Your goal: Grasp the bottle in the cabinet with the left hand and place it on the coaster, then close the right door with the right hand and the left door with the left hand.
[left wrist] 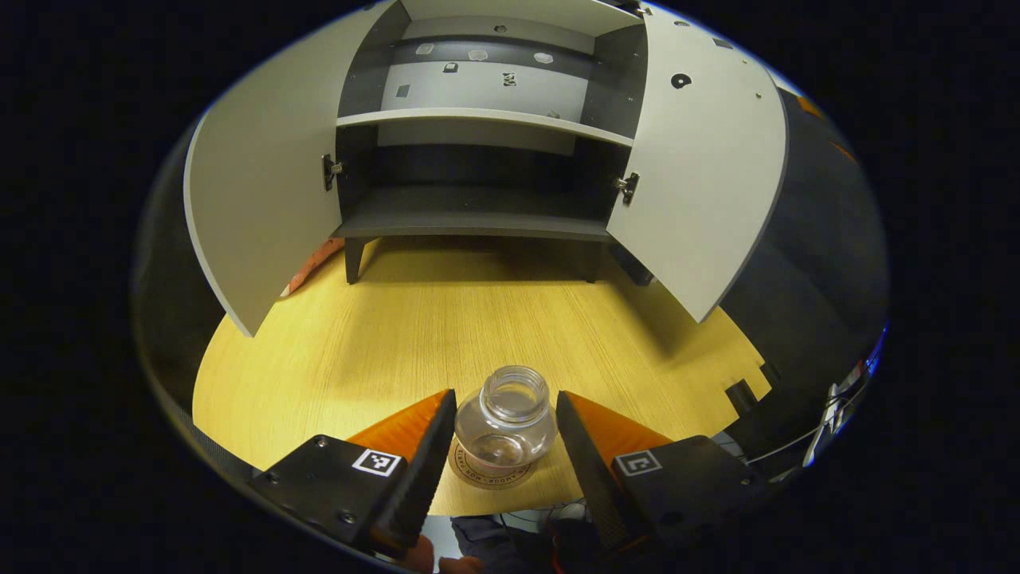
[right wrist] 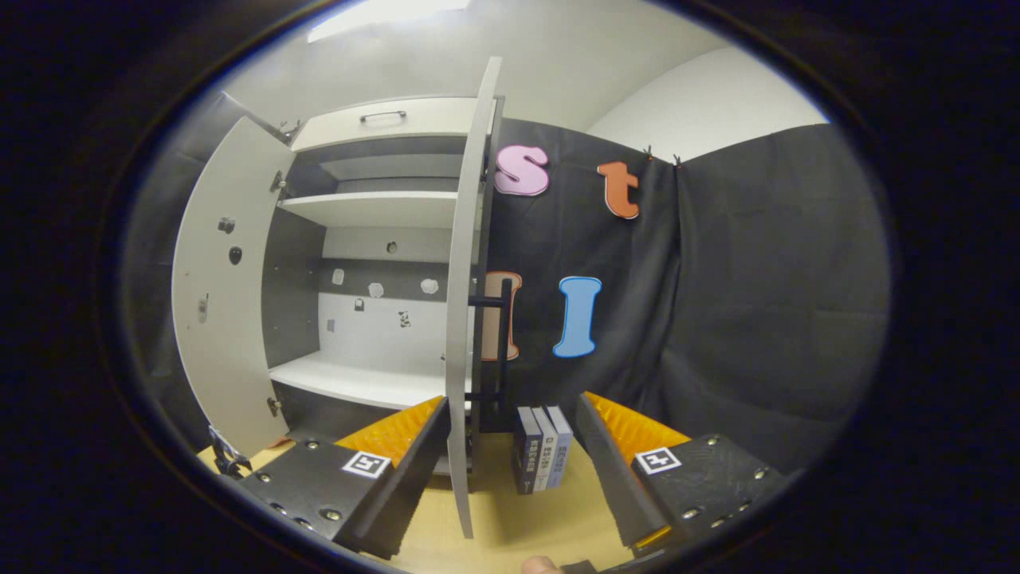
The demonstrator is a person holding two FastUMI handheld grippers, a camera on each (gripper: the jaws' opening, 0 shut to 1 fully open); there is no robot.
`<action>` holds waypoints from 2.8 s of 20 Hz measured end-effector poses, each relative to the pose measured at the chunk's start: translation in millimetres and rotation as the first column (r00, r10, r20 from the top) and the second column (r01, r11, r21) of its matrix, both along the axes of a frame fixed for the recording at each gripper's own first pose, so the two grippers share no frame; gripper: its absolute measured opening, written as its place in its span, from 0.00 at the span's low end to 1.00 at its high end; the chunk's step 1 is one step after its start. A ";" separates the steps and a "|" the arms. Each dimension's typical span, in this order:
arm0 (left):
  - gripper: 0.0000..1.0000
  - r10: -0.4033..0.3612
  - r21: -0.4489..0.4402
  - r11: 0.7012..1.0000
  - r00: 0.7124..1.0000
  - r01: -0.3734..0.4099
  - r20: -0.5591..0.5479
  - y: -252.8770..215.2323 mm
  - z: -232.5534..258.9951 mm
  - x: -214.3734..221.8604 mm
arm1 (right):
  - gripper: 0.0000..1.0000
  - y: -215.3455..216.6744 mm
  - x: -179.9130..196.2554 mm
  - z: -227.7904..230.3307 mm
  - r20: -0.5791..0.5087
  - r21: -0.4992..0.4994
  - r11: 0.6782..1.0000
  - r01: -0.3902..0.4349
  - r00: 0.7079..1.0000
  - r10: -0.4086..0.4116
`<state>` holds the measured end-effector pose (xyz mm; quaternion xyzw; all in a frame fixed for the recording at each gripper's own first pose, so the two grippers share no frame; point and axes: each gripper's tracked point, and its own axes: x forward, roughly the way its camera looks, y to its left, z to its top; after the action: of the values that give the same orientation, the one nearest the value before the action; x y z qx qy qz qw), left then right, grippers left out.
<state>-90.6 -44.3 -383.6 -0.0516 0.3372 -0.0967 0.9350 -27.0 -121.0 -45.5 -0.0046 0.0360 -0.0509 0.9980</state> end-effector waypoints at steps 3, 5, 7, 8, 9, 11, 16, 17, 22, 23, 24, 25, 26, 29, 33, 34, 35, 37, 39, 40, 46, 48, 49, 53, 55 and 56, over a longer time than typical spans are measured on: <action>0.84 -0.001 0.027 1.000 0.999 0.002 -0.051 1.7 -8.9 -7.5 | 0.96 4.5 0.1 0.1 0.002 -0.005 1.000 -0.012 1.000 0.012; 0.85 -0.005 0.043 0.999 0.999 0.007 -0.043 1.7 -6.7 -7.1 | 0.96 8.8 1.3 -0.4 0.002 -0.011 1.000 -0.023 1.000 0.023; 0.85 -0.016 0.041 0.999 1.000 0.017 -0.020 -2.0 0.2 -6.1 | 0.96 11.4 1.5 -1.0 0.000 -0.019 0.999 -0.032 1.000 0.032; 0.85 -0.018 0.032 0.999 1.000 0.019 -0.014 -3.8 3.9 -5.5 | 0.96 13.2 0.9 -0.8 0.000 -0.021 0.999 -0.034 0.999 0.034; 0.84 -0.017 0.025 1.000 1.000 0.017 -0.009 -4.7 6.7 -5.3 | 0.96 14.0 0.8 -1.1 0.000 -0.022 0.999 -0.038 0.999 0.038; 0.84 -0.012 0.021 1.000 1.000 0.012 -0.001 -4.4 12.9 -3.9 | 0.98 13.5 1.6 -1.1 0.002 -0.020 0.999 -0.039 0.999 0.039; 0.85 -0.016 0.019 1.000 1.000 0.016 0.023 -5.1 31.7 -1.1 | 0.96 11.0 2.0 -2.5 0.003 -0.007 0.999 -0.036 0.999 0.036; 0.85 -0.016 0.021 1.000 0.999 0.016 0.032 -5.0 37.0 -0.9 | 0.96 9.8 1.4 -1.6 0.004 -0.003 0.999 -0.034 0.999 0.034; 0.84 -0.003 0.024 1.000 0.992 0.000 0.128 -5.3 85.0 12.3 | 0.96 2.0 -0.3 -0.7 0.010 0.006 1.000 -0.012 1.000 0.012; 0.84 0.005 0.021 1.000 0.988 -0.009 0.157 -4.5 99.4 17.6 | 0.96 0.1 -0.1 -0.6 0.011 0.010 1.000 -0.009 1.000 0.008; 0.84 0.019 0.018 1.000 0.982 -0.023 0.190 -3.6 114.6 22.8 | 0.96 -1.7 0.6 -0.5 0.012 0.013 1.000 -0.004 1.000 0.004; 0.84 0.032 0.015 0.999 0.974 -0.036 0.224 -2.3 131.4 28.6 | 0.96 -3.3 0.7 -0.6 0.012 0.014 1.000 0.002 1.000 -0.002; 0.84 0.044 0.012 0.999 0.964 -0.049 0.261 0.5 150.7 35.6 | 0.96 -5.3 1.1 -0.3 0.012 0.013 1.000 0.008 1.000 -0.008; 0.84 0.083 0.006 0.996 0.924 -0.092 0.374 9.0 206.0 49.3 | 0.96 -9.6 3.1 -0.3 0.014 0.014 1.000 0.017 1.000 -0.017; 0.89 0.135 -0.024 0.990 0.873 -0.140 0.468 21.1 264.3 52.8 | 0.96 -15.2 13.0 3.3 0.024 0.012 1.000 0.029 0.999 -0.029; 1.00 0.149 -0.029 0.988 0.865 -0.154 0.479 26.4 271.8 51.5 | 0.96 -15.9 16.5 4.6 0.027 0.008 0.999 0.032 0.999 -0.032; 0.99 0.160 -0.030 0.985 0.856 -0.167 0.492 30.9 279.5 50.7 | 0.96 -18.0 20.7 4.5 0.029 0.003 0.999 0.035 0.999 -0.035; 0.98 0.172 -0.015 0.981 0.840 -0.191 0.515 41.4 289.5 46.4 | 0.96 -20.0 28.8 3.6 0.030 -0.004 0.999 0.041 0.999 -0.041; 0.97 0.176 0.009 0.977 0.828 -0.214 0.533 52.9 294.0 43.6 | 0.96 -17.9 37.0 0.2 0.022 -0.006 0.999 0.040 0.999 -0.040; 0.97 0.178 0.023 0.974 0.826 -0.225 0.535 57.6 295.0 42.2 | 0.96 -16.7 40.3 -0.3 0.019 -0.008 0.999 0.037 0.999 -0.037; 0.97 0.229 0.030 0.956 0.807 -0.291 0.544 83.5 303.9 39.5 | 0.96 -14.4 52.5 -0.9 0.025 -0.050 0.999 0.021 0.999 -0.019; 0.97 0.258 0.009 0.950 0.797 -0.314 0.546 90.9 305.6 38.6 | 0.96 -8.3 53.5 -1.3 0.025 -0.056 0.998 -0.013 1.000 0.015; 0.97 0.272 -0.003 0.947 0.794 -0.323 0.544 94.3 305.7 37.4 | 0.95 -1.8 53.3 -1.3 0.025 -0.051 0.998 -0.029 0.999 0.030; 0.97 0.323 -0.033 0.931 0.781 -0.363 0.535 113.2 305.2 34.8 | 0.95 35.0 58.3 -2.6 0.018 -0.006 0.994 -0.107 0.994 0.108; 0.97 0.349 -0.038 0.920 0.768 -0.391 0.537 126.1 304.9 33.8 | 0.95 59.4 63.4 -2.3 0.019 -0.002 0.987 -0.158 0.987 0.158; 0.97 0.363 -0.039 0.912 0.761 -0.407 0.539 133.1 303.9 31.8 | 0.93 71.4 67.1 -1.5 0.020 -0.005 0.983 -0.183 0.983 0.183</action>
<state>-58.9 88.7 -79.7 -0.0531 0.0491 0.1005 0.9923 40.1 -49.6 -47.0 -0.0090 0.0253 0.0408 0.9988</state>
